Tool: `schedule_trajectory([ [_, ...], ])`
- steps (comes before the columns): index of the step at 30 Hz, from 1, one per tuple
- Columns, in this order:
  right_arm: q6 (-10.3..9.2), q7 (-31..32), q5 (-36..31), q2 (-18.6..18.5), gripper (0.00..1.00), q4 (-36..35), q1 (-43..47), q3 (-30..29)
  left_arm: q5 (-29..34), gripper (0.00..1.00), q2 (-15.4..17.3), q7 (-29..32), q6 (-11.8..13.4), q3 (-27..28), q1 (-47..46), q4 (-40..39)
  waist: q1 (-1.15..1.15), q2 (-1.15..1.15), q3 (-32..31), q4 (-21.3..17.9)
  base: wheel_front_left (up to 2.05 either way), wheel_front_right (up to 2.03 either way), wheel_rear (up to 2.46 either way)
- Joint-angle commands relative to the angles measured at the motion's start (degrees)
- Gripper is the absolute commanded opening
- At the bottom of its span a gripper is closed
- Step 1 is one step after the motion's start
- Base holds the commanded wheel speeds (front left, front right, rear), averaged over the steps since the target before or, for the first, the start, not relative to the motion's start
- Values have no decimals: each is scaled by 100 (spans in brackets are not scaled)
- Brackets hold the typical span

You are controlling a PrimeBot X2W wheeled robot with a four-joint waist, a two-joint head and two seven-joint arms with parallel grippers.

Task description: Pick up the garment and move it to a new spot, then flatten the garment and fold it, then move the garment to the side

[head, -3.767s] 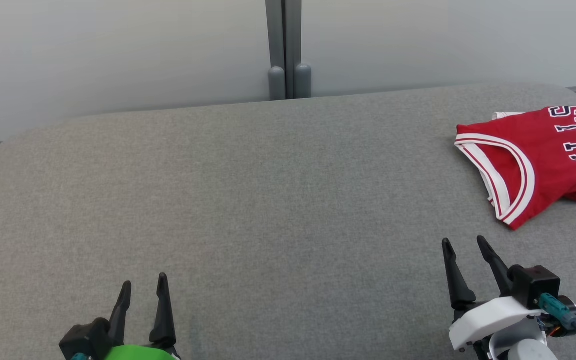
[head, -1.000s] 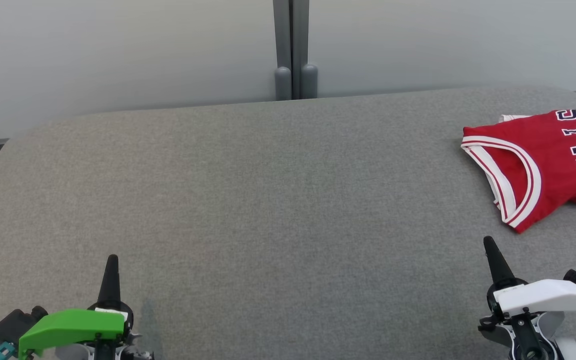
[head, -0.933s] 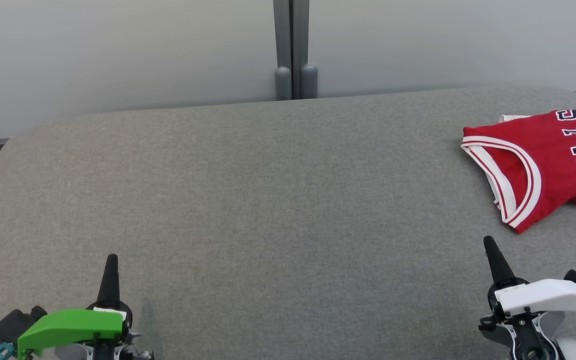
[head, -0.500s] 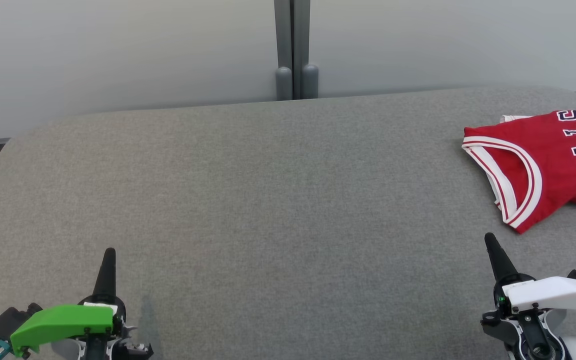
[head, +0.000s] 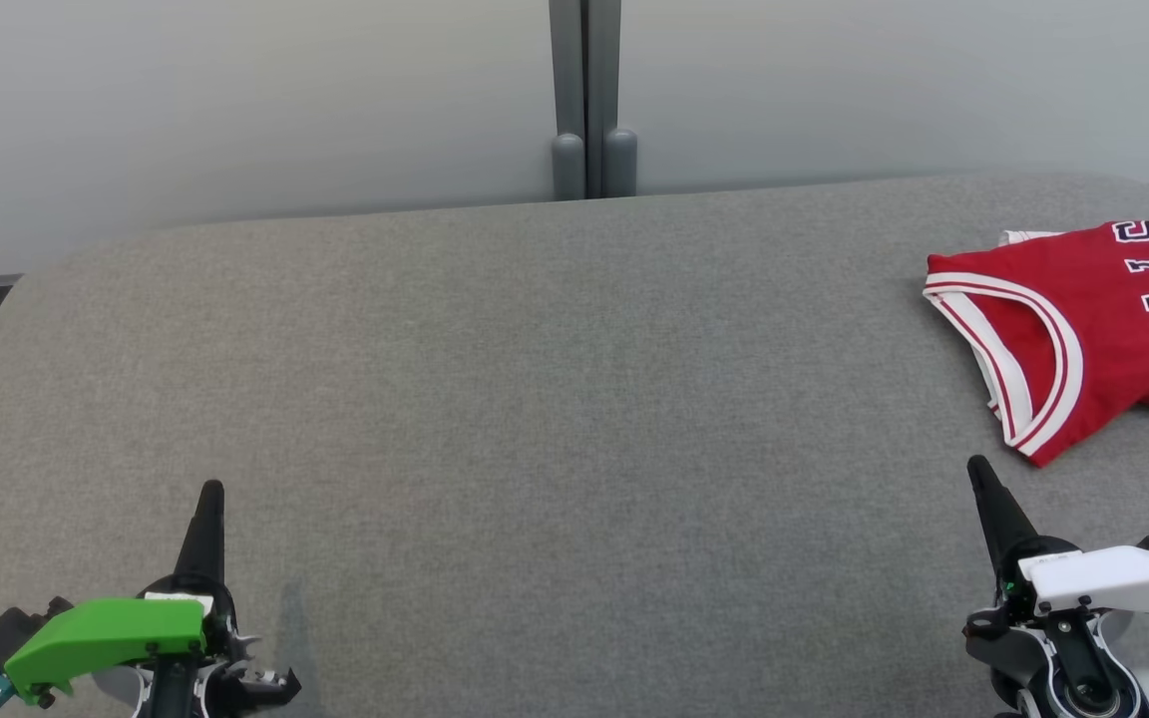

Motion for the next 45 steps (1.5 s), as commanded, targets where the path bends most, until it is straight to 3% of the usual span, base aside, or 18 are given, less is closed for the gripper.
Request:
schedule_trajectory([
  [1,1,36,123,-33,0,-54,-79,-32,-121,0,33,35,-11,27,-132,-38,0,0,0,2,0,0,0],
  [26,0,299,1073,-39,0,-98,-123,-121,-932,0,38,302,-13,168,-235,-98,0,0,-4,25,0,0,0],
  [45,0,294,1049,-40,0,-95,-111,-119,-917,0,38,297,-14,164,-234,-97,0,0,-4,25,0,0,0],
])
